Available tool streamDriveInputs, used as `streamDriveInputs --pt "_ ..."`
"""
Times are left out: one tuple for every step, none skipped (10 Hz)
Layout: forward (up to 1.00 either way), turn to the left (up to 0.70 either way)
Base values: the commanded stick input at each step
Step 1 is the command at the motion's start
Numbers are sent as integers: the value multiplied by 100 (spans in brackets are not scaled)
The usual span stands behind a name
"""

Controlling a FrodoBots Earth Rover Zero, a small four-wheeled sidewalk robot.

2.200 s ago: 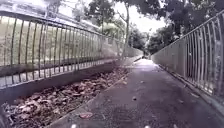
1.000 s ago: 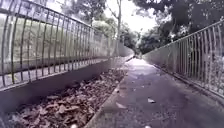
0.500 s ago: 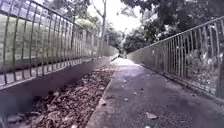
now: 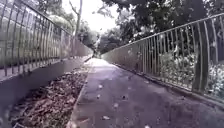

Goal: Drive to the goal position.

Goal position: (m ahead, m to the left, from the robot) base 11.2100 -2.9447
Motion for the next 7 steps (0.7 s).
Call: streamDriveInputs --pt "100 0" --pt "100 0" --pt "100 0" --pt "100 0" --pt "100 0" --pt "100 0" --pt "100 0"
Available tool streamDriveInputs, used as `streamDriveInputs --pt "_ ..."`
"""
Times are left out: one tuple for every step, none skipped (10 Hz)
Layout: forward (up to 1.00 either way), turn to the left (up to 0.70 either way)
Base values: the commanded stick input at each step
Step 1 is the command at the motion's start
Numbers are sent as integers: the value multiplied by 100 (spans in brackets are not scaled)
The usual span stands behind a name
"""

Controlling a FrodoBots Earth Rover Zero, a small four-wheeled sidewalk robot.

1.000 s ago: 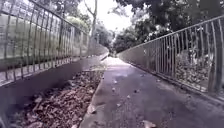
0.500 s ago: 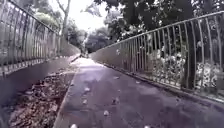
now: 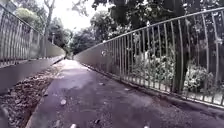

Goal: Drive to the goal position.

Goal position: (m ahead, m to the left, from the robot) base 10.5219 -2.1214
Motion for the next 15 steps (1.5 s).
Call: streamDriveInputs --pt "100 0" --pt "100 0" --pt "100 14" --pt "100 0" --pt "100 0" --pt "100 0" --pt "100 0" --pt "100 0" --pt "100 0" --pt "100 0" --pt "100 0" --pt "100 0" --pt "100 0" --pt "100 0" --pt "100 0"
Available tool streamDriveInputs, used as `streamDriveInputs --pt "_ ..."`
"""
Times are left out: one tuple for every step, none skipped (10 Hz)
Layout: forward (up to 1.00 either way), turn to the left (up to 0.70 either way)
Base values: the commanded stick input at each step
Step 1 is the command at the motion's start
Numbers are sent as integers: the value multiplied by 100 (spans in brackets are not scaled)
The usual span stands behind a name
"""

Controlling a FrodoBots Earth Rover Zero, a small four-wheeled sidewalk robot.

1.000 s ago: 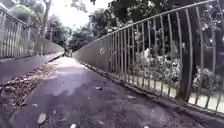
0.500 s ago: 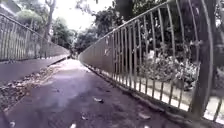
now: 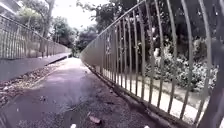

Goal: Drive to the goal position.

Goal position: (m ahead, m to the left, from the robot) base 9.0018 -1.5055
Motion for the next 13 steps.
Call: streamDriveInputs --pt "100 0" --pt "100 0" --pt "100 0" --pt "100 12" --pt "100 30" --pt "100 40" --pt "0 100" --pt "0 100" --pt "0 100" --pt "0 100" --pt "0 100" --pt "0 100" --pt "0 100"
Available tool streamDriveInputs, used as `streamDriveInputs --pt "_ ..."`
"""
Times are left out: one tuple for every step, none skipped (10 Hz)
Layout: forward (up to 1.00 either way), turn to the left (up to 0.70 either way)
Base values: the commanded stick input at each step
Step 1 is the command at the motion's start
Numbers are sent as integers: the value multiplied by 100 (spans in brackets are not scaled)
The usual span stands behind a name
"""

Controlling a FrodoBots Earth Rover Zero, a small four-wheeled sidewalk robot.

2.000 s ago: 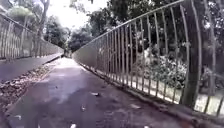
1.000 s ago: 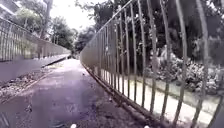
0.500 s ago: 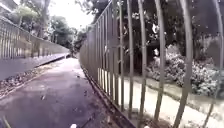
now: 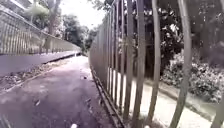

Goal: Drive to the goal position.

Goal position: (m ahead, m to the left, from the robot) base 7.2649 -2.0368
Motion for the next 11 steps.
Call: streamDriveInputs --pt "0 100" --pt "0 100" --pt "0 0" --pt "0 0" --pt "0 0" --pt "0 0" --pt "0 0" --pt "0 0" --pt "0 0" --pt "0 0" --pt "0 0"
